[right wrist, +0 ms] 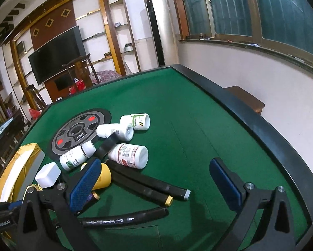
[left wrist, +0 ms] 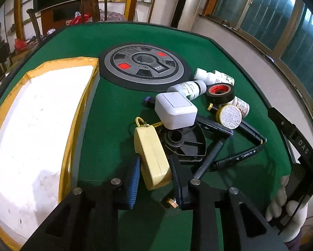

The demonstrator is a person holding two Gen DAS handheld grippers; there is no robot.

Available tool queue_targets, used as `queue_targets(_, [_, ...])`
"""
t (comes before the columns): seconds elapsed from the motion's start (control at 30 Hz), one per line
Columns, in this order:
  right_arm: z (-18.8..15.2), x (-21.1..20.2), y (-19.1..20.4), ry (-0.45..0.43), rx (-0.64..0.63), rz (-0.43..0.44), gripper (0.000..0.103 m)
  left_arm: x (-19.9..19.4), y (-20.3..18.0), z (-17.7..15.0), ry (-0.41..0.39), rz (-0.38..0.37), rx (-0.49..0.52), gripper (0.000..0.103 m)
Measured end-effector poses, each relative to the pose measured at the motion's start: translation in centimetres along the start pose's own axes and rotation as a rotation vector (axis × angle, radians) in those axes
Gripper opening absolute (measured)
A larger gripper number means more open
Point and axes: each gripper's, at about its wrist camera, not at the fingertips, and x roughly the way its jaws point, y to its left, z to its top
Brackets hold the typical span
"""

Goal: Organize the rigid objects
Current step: 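Grasp the white square box with the right tool while the left tool lifts the tape measure, then lower the tape measure into the tray with the left tool while the right tool places the box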

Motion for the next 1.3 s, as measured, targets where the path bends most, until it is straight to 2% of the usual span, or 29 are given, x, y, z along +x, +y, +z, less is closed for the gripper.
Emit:
queue_targets(0.17, [0.0, 0.1, 0.1, 0.008, -0.002, -0.008, 0.103, 0.3, 0.1, 0.2, -0.021, 0.023, 0.013, 0.028])
queue_targets(0.33, [0.1, 0.4, 0.3, 0.027, -0.013, -0.008, 0.103, -2.3, 1.5, 0.1, -0.085, -0.036, -0.026, 0.017])
queue_targets(0.4, [0.1, 0.4, 0.9, 0.041, -0.036, -0.007, 0.103, -3.8, 2.3, 0.2, -0.112, -0.072, -0.045, 0.017])
queue_targets(0.5, [0.3, -0.2, 2.4, 0.068, -0.064, 0.063, 0.103, -6.1, 3.4, 0.1, -0.153, -0.105, -0.058, 0.017])
queue_targets(0.63, [1.2, -0.6, 7.0, 0.136, -0.149, 0.22, 0.103, -8.6, 5.3, -0.3, -0.199, -0.151, -0.088, 0.017])
queue_targets(0.73, [1.5, 0.4, 11.0, 0.229, -0.227, 0.326, 0.103, -10.3, 7.0, -0.7, -0.225, -0.176, -0.116, 0.017])
queue_targets(0.8, [1.3, 1.5, 13.8, 0.276, -0.279, 0.349, 0.099, -11.3, 8.1, -1.0, -0.242, -0.181, -0.133, 0.017])
queue_targets(0.87, [1.0, 2.5, 15.9, 0.301, -0.333, 0.323, 0.089, -11.9, 9.1, -1.3, -0.255, -0.182, -0.148, 0.017])
queue_targets(1.0, [0.1, 4.7, 18.5, 0.379, -0.382, 0.291, 0.076, -12.6, 10.9, -1.8, -0.271, -0.168, -0.169, 0.018])
queue_targets(1.03, [-0.3, 5.2, 19.0, 0.395, -0.395, 0.277, 0.071, -12.6, 11.4, -1.9, -0.276, -0.162, -0.174, 0.018])
queue_targets(1.13, [-1.2, 6.2, 19.7, 0.446, -0.408, 0.261, 0.041, -12.4, 12.5, -2.1, -0.28, -0.153, -0.189, 0.018])
queue_targets(1.3, [-0.8, 5.4, 19.1, 0.418, -0.377, 0.266, 0.04, -12.1, 14.1, -2.1, -0.286, -0.164, -0.226, 0.018])
